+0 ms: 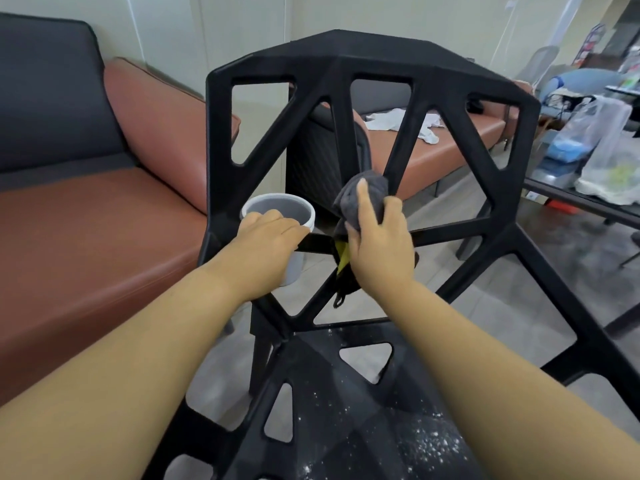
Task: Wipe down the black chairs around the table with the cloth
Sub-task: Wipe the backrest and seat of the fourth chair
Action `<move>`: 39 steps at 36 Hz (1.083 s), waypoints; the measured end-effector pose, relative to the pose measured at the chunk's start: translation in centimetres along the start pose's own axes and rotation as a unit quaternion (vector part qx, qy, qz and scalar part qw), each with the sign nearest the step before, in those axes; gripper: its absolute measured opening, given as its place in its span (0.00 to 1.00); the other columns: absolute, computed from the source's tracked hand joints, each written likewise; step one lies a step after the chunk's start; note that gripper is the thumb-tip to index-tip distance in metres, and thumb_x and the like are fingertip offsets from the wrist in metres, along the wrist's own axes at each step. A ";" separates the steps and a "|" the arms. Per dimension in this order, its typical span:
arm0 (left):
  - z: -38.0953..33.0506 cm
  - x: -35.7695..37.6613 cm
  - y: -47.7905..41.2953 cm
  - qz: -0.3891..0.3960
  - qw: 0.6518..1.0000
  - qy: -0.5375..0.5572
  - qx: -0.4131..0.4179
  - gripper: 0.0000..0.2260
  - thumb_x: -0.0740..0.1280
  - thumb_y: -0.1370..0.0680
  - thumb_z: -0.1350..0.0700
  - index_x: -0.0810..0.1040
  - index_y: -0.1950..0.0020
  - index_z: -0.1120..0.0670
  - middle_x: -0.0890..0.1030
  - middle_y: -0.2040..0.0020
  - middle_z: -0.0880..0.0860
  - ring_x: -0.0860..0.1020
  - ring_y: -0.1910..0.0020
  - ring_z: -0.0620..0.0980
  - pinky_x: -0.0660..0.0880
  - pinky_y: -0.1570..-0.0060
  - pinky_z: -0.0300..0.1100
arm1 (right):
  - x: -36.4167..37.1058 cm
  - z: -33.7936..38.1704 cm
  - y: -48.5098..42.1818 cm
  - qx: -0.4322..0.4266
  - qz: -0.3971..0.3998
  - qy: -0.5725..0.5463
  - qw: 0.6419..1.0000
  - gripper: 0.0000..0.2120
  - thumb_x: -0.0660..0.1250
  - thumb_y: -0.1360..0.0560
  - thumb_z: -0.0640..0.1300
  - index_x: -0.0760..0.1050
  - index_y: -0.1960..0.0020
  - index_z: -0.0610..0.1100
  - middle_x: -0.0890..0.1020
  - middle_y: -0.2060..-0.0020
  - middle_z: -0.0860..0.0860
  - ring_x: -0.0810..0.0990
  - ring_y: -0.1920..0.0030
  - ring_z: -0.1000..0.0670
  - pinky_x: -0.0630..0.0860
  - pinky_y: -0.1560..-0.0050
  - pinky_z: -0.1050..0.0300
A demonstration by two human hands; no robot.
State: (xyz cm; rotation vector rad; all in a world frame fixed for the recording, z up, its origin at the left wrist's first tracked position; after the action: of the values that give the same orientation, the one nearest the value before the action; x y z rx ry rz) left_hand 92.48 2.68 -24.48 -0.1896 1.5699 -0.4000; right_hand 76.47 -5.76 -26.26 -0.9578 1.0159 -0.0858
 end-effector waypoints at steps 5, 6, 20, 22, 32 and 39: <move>-0.1 -0.1 -0.3 0.017 0.999 -0.027 -0.013 0.17 0.60 0.25 0.64 0.72 0.39 0.49 0.75 0.45 0.46 0.67 0.50 0.48 0.56 0.55 0.43 | -0.5 -3.2 3.8 -0.083 0.068 0.078 0.991 0.27 0.55 0.28 0.42 0.67 0.29 0.42 0.73 0.56 0.38 0.70 0.66 0.40 0.65 0.71 0.53; -0.2 -0.1 -0.4 0.015 0.999 -0.034 -0.019 0.14 0.60 0.24 0.63 0.72 0.43 0.48 0.75 0.47 0.45 0.66 0.52 0.48 0.56 0.57 0.43 | -1.0 -4.1 3.8 -0.055 0.059 0.091 0.993 0.26 0.56 0.27 0.41 0.68 0.29 0.41 0.73 0.56 0.38 0.70 0.66 0.40 0.65 0.71 0.52; -5.0 1.3 -2.8 0.034 0.993 -0.098 -0.051 0.12 0.51 0.17 0.52 0.69 0.39 0.53 0.72 0.43 0.51 0.71 0.44 0.53 0.62 0.45 0.47 | -2.4 -3.6 2.4 0.134 0.184 0.072 0.971 0.29 0.55 0.19 0.53 0.47 0.22 0.49 0.57 0.34 0.41 0.73 0.52 0.38 0.67 0.61 0.54; -5.8 1.8 -3.2 0.019 0.995 -0.073 -0.059 0.11 0.51 0.17 0.53 0.70 0.40 0.53 0.73 0.44 0.51 0.71 0.45 0.53 0.61 0.44 0.47 | -2.7 -4.3 2.2 0.118 0.184 0.119 0.968 0.29 0.55 0.19 0.53 0.47 0.22 0.49 0.59 0.35 0.41 0.73 0.52 0.40 0.66 0.62 0.54; -5.5 3.7 -4.1 -0.075 0.993 -0.020 -0.094 0.04 0.71 0.27 0.58 0.79 0.61 0.55 0.76 0.66 0.51 0.74 0.64 0.55 0.48 0.61 0.43 | -4.9 -8.5 0.3 0.186 0.154 0.167 0.956 0.22 0.54 0.19 0.53 0.60 0.29 0.45 0.62 0.37 0.40 0.73 0.52 0.38 0.70 0.60 0.50; -5.3 3.8 -4.1 -0.092 0.992 -0.031 -0.087 0.14 0.78 0.37 0.61 0.73 0.72 0.54 0.69 0.74 0.49 0.71 0.73 0.53 0.51 0.65 0.44 | -4.1 -3.5 -1.0 0.146 0.057 0.025 0.987 0.19 0.60 0.21 0.51 0.67 0.32 0.44 0.67 0.44 0.43 0.71 0.60 0.41 0.69 0.61 0.52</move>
State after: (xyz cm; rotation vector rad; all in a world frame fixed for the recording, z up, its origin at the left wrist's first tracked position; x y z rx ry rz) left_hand 86.48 -1.80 -26.51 -0.4791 1.5315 -0.3972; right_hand 71.84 -6.66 -23.35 -0.6323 1.0675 -0.1600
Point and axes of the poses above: each hand's wrist, its own y-axis away from the middle knuckle, its own x-axis out of the palm, z = x × y, the point moved 1 cm from there along -y, towards the middle knuckle
